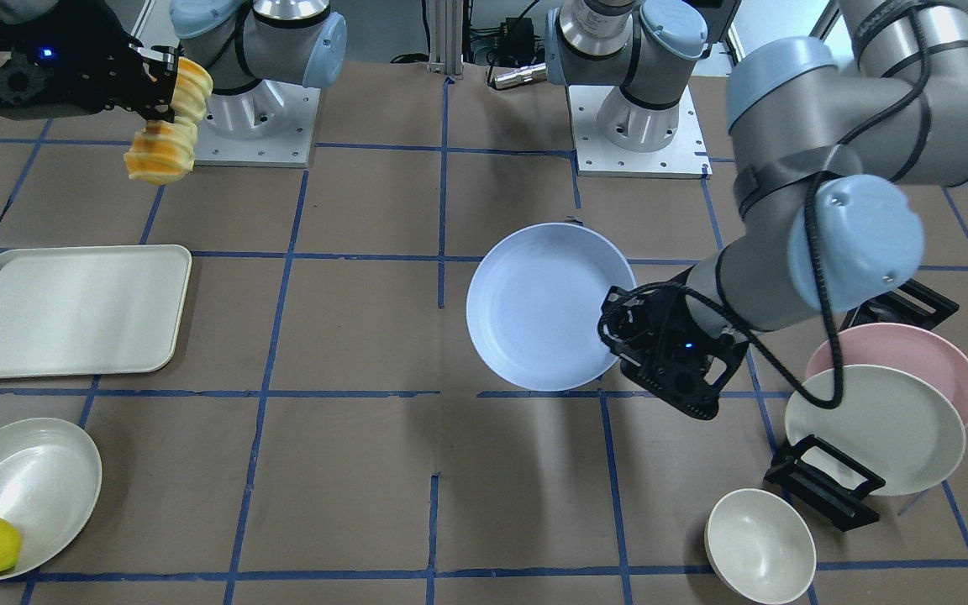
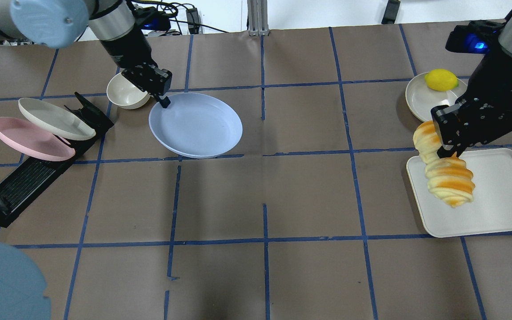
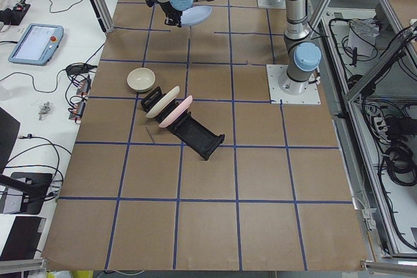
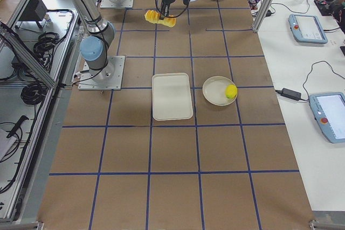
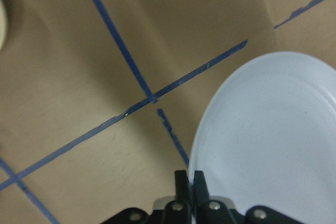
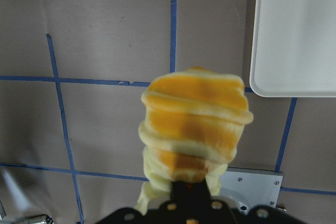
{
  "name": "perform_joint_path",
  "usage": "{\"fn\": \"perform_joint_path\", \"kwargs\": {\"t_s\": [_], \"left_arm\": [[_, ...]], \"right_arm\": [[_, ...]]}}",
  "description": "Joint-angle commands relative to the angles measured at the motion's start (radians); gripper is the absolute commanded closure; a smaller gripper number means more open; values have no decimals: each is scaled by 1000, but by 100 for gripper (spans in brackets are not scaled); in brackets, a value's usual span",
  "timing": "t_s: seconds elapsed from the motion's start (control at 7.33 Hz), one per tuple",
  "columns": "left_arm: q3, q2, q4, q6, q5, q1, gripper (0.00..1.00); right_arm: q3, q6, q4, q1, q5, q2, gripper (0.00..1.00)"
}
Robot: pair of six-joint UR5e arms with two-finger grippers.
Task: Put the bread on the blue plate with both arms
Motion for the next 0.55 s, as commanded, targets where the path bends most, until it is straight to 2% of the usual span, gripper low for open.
{"fn": "perform_joint_path", "kwargs": {"t_s": [0.0, 0.41], "left_arm": [[-37, -72, 160, -74, -17, -61, 95], [-72, -127, 309, -207, -59, -114, 91]], "right_arm": [[-1, -2, 0, 0, 0, 0, 95], [0, -3, 0, 0, -2, 0, 95]]}}
